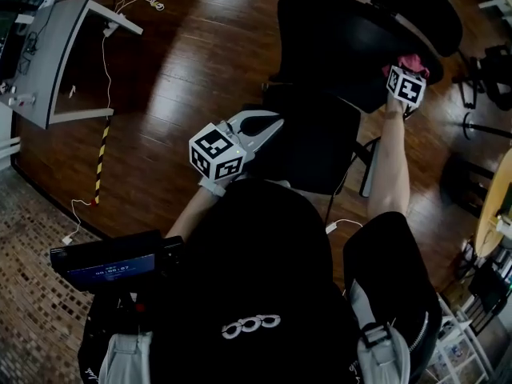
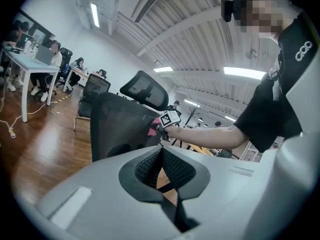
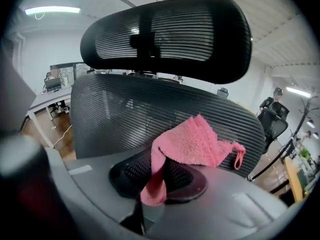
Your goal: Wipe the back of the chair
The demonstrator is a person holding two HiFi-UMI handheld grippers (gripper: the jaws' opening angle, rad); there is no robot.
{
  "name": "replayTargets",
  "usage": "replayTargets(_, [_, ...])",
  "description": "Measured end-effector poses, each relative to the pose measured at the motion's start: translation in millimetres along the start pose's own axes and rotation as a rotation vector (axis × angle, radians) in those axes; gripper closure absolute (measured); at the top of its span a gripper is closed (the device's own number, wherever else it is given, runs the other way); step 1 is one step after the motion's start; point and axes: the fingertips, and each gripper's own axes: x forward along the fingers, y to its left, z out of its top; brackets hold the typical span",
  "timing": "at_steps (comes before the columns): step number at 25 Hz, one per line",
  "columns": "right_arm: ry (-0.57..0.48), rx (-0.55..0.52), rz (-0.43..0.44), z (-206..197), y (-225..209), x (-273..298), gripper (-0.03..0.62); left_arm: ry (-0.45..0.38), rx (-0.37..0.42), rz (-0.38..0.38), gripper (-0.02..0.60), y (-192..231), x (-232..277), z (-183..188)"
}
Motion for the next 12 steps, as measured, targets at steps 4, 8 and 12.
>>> replayTargets(4, [-0.003,-0.034,0.043,13.1,41.0,6.7,0.548,-0.015,-0.011,0.01,0.591,7.2,-14.4,-0.2])
replayTargets(8, [-0.005,-0.075,0.092,27.7,92.6,14.9,0.548,-0.03,-0.029,0.016,0.591,16.8,-31.6,-2.4])
replayTargets(12, [-0.015,-0.121,0.146,43.4,143.9,23.4,0.548,-0.037,-0.036,0.018,0.591,23.8,-43.6,-2.4])
